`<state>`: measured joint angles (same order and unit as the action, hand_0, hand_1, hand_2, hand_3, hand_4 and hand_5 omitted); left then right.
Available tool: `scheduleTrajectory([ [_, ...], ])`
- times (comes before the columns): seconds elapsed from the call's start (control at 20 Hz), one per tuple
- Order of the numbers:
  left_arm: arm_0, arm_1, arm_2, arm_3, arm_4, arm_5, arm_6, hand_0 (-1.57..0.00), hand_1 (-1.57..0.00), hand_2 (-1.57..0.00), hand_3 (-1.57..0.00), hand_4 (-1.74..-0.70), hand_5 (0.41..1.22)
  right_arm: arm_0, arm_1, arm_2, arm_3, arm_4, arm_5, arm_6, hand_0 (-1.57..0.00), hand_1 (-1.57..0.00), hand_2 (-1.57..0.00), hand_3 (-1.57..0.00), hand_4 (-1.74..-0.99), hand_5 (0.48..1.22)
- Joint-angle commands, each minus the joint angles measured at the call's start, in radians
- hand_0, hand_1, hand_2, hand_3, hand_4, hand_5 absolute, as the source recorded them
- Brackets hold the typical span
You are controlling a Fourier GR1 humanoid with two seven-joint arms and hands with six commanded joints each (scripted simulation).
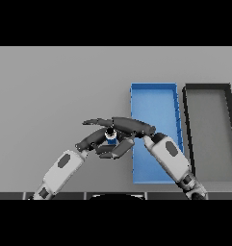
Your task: Pick up the blue pipe and place it into the blue bin.
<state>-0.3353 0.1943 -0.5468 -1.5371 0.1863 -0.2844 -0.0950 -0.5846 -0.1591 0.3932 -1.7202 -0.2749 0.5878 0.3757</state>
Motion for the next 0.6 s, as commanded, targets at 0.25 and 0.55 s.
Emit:
scheduleTrajectory([
  [0.25, 0.01, 0.0, -0.01, -0.012, -0.057, 0.044, 0.01, -1.14, -1.12, -1.11, -0.57, -1.67, 1.198, -0.024, 0.033, 0.014, 0.01, -0.081, 0.009, 0.043, -1.12, -1.13, -1.13, -0.98, -1.513, 0.65],
  [0.55, 0.025, -0.013, -0.001, -0.018, -0.032, 0.034, 0.003, -1.46, -1.45, -1.45, -0.59, -1.72, 1.215, 0.009, 0.029, 0.028, -0.014, 0.002, -0.014, -0.083, -1.45, -1.46, -1.46, -1.42, -1.459, 1.052],
])
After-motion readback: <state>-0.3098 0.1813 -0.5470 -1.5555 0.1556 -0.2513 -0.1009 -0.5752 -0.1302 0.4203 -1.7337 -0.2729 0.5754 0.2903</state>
